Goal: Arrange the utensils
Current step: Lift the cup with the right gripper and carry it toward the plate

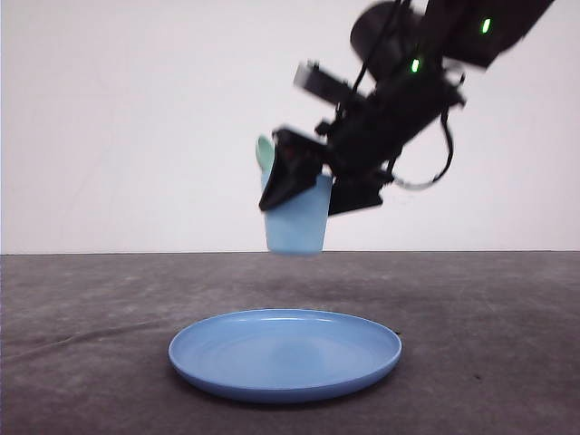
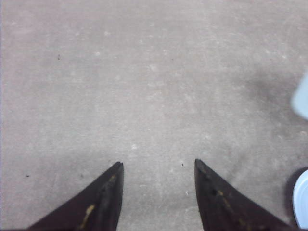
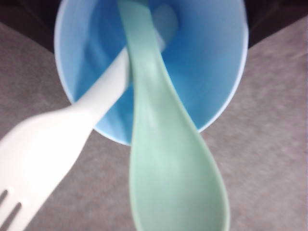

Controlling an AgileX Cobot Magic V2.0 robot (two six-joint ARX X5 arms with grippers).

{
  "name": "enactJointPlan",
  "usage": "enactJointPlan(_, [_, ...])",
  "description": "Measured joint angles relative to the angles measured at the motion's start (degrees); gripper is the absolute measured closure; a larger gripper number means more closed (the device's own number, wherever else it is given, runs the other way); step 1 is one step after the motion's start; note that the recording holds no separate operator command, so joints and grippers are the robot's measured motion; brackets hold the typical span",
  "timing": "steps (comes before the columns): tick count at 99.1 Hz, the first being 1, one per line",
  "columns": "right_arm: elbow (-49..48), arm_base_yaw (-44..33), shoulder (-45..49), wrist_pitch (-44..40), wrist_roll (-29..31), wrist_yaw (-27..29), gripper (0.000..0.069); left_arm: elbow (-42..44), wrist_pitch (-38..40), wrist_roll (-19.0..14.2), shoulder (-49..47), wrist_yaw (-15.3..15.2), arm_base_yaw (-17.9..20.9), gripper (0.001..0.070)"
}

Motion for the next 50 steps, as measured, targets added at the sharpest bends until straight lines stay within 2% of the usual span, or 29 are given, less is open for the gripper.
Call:
enactJointPlan(15, [-2.3, 1.4, -6.0, -2.6, 0.0, 0.3, 0.0226, 0.0, 0.0, 0.0, 0.0, 0.0, 0.0, 0.0433])
enactJointPlan(50, [-19.1, 8.2, -28.6, -2.3, 0.0, 7.3, 0.0226, 0.0, 0.0, 0.0, 0.0, 0.0, 0.0, 0.0433])
